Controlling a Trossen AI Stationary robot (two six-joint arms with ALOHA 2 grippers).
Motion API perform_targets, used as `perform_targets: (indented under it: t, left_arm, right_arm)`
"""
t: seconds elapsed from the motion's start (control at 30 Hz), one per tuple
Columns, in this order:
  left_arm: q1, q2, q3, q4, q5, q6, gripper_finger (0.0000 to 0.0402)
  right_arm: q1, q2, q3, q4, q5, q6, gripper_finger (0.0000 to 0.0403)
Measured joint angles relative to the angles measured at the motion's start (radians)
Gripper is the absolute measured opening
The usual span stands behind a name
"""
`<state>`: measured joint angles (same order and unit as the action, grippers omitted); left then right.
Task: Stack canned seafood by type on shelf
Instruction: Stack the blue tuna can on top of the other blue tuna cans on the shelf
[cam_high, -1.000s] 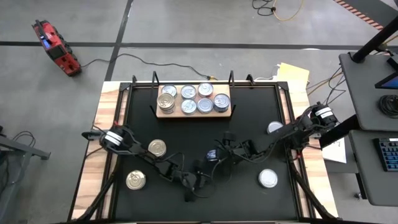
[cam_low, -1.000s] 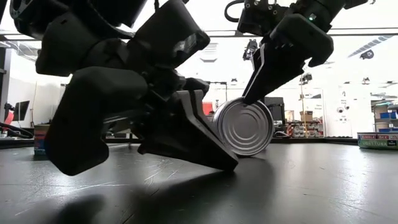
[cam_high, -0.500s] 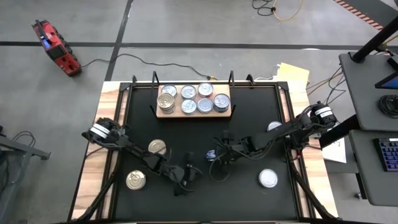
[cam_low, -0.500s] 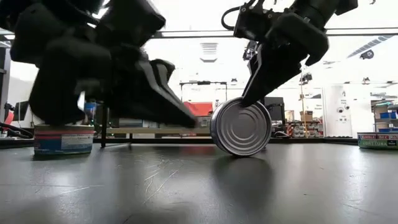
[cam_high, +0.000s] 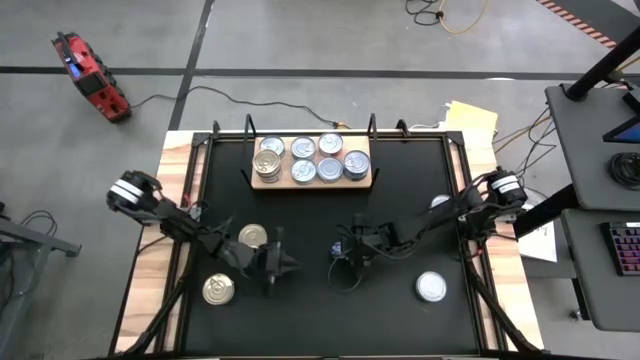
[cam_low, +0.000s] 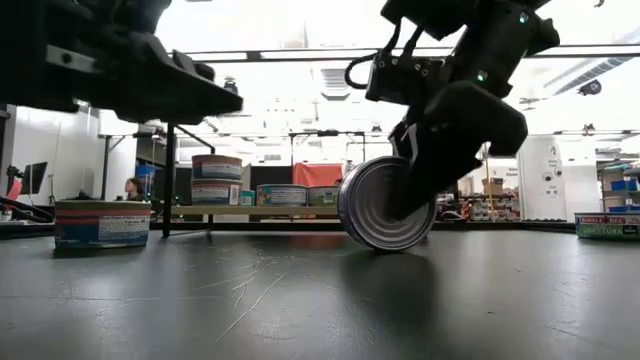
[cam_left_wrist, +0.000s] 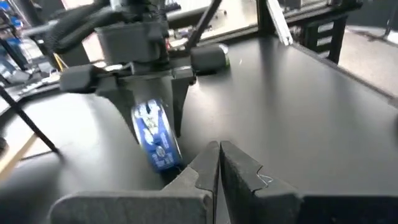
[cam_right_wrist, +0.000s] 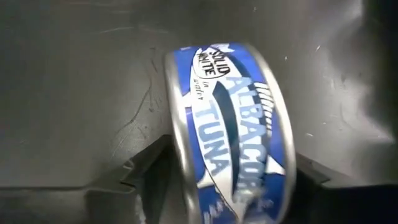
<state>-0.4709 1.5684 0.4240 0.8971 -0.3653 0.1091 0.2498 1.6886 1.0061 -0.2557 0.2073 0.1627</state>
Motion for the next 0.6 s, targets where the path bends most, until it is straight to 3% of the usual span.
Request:
perform_targets:
  t: [0.2,0.37,0.5,0.6]
  left_arm:
    - [0.001,-0.143,-0.094,0.001,0.002,0.058,0.0]
    - [0.003,-0.261,-0.132,-0.003,0.001,0.148,0.0]
    - [0.003,-0.348,-0.138,0.002,0.001,0.17,0.0]
    - [0.003,-0.385,-0.138,0.002,0.001,0.171,0.0]
  right_arm:
    - [0.001,-0.053,0.0,-0.007,0.0,-0.006,0.0135]
    - [0.001,-0.12,0.026,-0.04,0.009,-0.039,0.0132]
    - [0.009,-0.164,0.097,-0.144,0.133,-0.117,0.0132]
    - [0.024,-0.173,0.18,-0.272,0.322,-0.187,0.0132]
